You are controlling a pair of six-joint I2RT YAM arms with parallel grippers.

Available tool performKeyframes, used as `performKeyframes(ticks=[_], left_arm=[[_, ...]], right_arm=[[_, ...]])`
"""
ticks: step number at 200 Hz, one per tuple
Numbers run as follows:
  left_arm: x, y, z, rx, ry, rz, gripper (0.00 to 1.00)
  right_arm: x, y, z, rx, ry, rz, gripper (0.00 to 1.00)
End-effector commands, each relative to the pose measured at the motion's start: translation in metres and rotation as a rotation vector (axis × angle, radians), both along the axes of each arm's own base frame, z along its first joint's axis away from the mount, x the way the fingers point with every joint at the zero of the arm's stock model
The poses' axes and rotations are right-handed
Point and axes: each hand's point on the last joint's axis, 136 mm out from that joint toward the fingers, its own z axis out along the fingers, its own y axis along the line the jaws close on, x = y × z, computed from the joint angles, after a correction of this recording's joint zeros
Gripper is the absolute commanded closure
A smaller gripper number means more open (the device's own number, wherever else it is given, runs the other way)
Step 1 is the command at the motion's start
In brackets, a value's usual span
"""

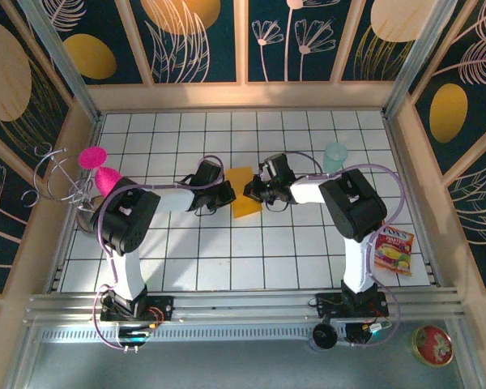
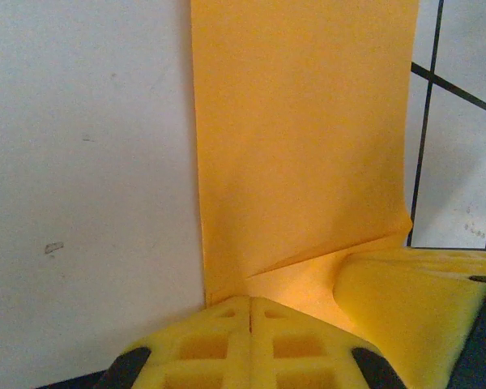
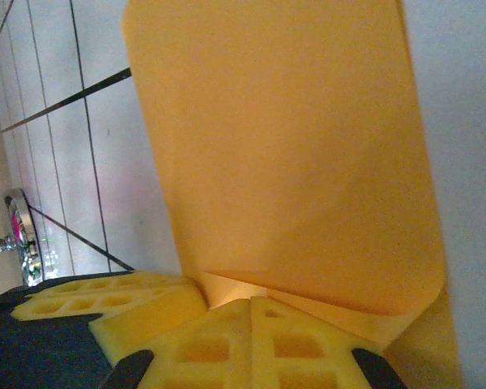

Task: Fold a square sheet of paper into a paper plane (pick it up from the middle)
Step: Fold the triangle a second time at the center of the table.

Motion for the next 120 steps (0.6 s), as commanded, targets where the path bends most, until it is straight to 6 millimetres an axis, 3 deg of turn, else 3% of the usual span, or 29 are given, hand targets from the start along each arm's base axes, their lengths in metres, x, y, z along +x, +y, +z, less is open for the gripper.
performKeyframes(ticks=[1, 14, 18, 41, 67, 83, 95, 120], left_arm=[[-0.016, 0.017, -0.026, 0.102, 0.081, 0.003, 1.00], [-0.014, 0.018, -0.021, 0.103, 0.065, 0.002, 1.00], [-0.005, 0.012, -0.010, 0.088, 0.034, 0.001, 1.00], [0.007, 0.000, 0.024, 0.021, -0.046, -0.023, 1.00], [0.005, -0.018, 0.062, -0.096, -0.111, -0.050, 1.00], [-0.003, -0.026, 0.066, -0.117, -0.106, -0.057, 1.00], [-0.021, -0.027, 0.050, -0.108, -0.061, -0.074, 1.00], [-0.037, -0.027, 0.034, -0.095, -0.014, -0.083, 1.00]], right_arm=[[-0.005, -0.011, -0.023, -0.078, 0.019, -0.013, 1.00], [-0.008, -0.015, -0.030, -0.093, 0.032, -0.019, 1.00], [-0.009, -0.016, -0.032, -0.097, 0.038, -0.020, 1.00], [-0.014, -0.020, -0.043, -0.120, 0.067, -0.028, 1.00], [-0.019, -0.025, -0.054, -0.146, 0.099, -0.038, 1.00], [-0.022, -0.028, -0.060, -0.157, 0.117, -0.044, 1.00], [-0.023, -0.029, -0.062, -0.160, 0.125, -0.049, 1.00], [-0.025, -0.030, -0.065, -0.163, 0.140, -0.053, 1.00]])
